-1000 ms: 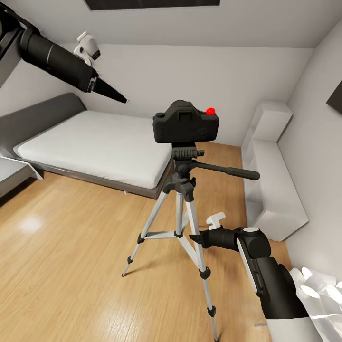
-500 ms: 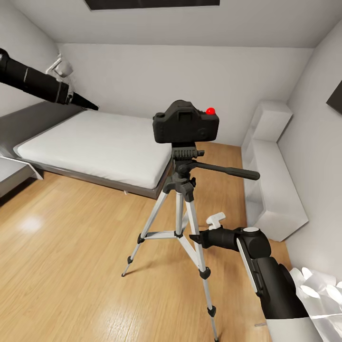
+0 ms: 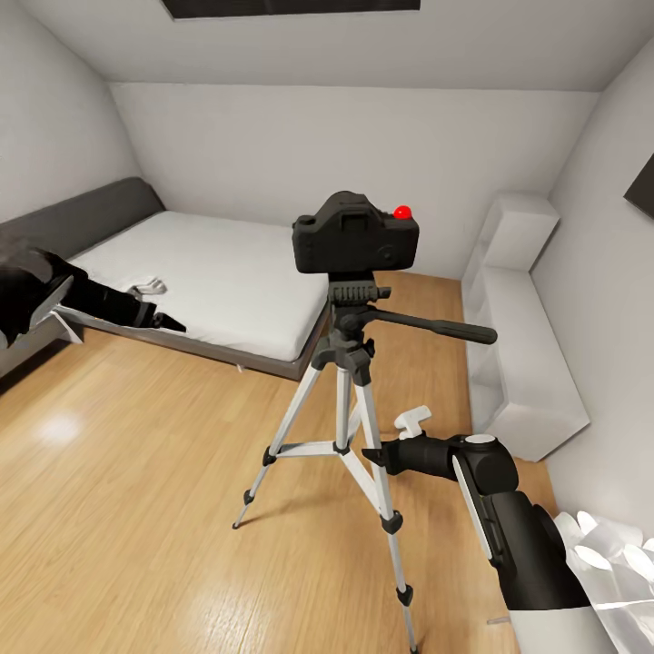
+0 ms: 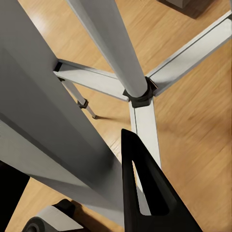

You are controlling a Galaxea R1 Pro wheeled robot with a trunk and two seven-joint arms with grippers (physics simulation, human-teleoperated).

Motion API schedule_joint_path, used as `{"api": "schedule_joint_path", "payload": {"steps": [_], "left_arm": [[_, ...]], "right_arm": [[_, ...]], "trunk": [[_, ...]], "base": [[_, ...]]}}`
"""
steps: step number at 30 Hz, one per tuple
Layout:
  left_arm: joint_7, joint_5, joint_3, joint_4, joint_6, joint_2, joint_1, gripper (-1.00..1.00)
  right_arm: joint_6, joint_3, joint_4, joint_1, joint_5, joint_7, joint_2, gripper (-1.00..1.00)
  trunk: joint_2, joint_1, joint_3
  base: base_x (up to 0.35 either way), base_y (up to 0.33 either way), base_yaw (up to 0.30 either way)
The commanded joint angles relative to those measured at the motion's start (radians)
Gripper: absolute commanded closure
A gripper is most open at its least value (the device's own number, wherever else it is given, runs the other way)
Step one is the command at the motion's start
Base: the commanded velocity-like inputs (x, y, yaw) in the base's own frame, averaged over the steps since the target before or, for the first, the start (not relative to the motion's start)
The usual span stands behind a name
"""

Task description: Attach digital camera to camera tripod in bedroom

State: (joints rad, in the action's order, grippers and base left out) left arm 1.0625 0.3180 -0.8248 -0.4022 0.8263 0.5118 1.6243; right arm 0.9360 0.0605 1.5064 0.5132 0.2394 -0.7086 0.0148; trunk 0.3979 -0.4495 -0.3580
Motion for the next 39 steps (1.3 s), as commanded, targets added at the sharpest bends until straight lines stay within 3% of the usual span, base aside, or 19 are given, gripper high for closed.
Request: {"api": "schedule_joint_path", "payload": {"steps": [1,8,10,15,21,28,32,34,39], "left_arm": [[-0.003,0.007,-0.005,0.010,-0.009,-0.001,-0.023,-1.00],[-0.014,0.036,-0.003,0.112,-0.139,-0.015,-0.208,-1.00],[-0.015,0.062,-0.003,0.146,-0.173,-0.017,-0.248,-1.00],[-0.017,0.185,-0.002,0.286,-0.276,-0.035,-0.369,-1.00],[-0.018,0.245,-0.002,0.370,-0.349,-0.062,-0.488,-1.00],[-0.026,0.259,-0.002,0.392,-0.372,-0.093,-0.608,-1.00],[-0.062,0.261,-0.002,0.395,-0.375,-0.108,-0.638,-1.00],[-0.098,0.262,-0.002,0.396,-0.376,-0.115,-0.648,-1.00],[-0.261,0.266,-0.002,0.397,-0.381,-0.145,-0.681,-1.00]], "right_arm": [[-0.008,-0.001,-0.023,0.001,0.072,-0.008,0.001,1.00],[-0.008,-0.001,-0.024,0.001,0.072,-0.008,0.001,1.00],[-0.008,-0.001,-0.024,0.001,0.072,-0.008,0.001,1.00],[-0.008,-0.001,-0.024,0.001,0.071,-0.008,0.001,1.00],[-0.008,-0.001,-0.025,0.001,0.072,-0.008,0.001,1.00],[-0.008,-0.001,-0.024,0.001,0.073,-0.009,0.001,1.00],[-0.008,-0.001,-0.024,0.001,0.073,-0.009,0.001,1.00],[-0.008,-0.001,-0.024,0.001,0.073,-0.009,0.001,1.00],[-0.008,-0.001,-0.024,0.001,0.074,-0.009,0.001,1.00]], "trunk": [[0.002,0.000,-0.002],[0.002,0.000,-0.002],[0.002,0.000,-0.002],[0.002,0.000,-0.002],[0.002,0.000,-0.002],[0.002,0.000,-0.002],[0.002,0.000,-0.002],[0.002,0.000,-0.002],[0.002,0.000,-0.002]], "base": [[0.000,0.000,0.000],[0.000,0.000,0.000],[0.000,0.000,0.000],[0.000,0.000,0.000],[0.000,0.000,0.000],[0.000,0.000,0.000],[0.000,0.000,0.000],[0.000,0.000,0.000],[0.000,0.000,0.000]]}}
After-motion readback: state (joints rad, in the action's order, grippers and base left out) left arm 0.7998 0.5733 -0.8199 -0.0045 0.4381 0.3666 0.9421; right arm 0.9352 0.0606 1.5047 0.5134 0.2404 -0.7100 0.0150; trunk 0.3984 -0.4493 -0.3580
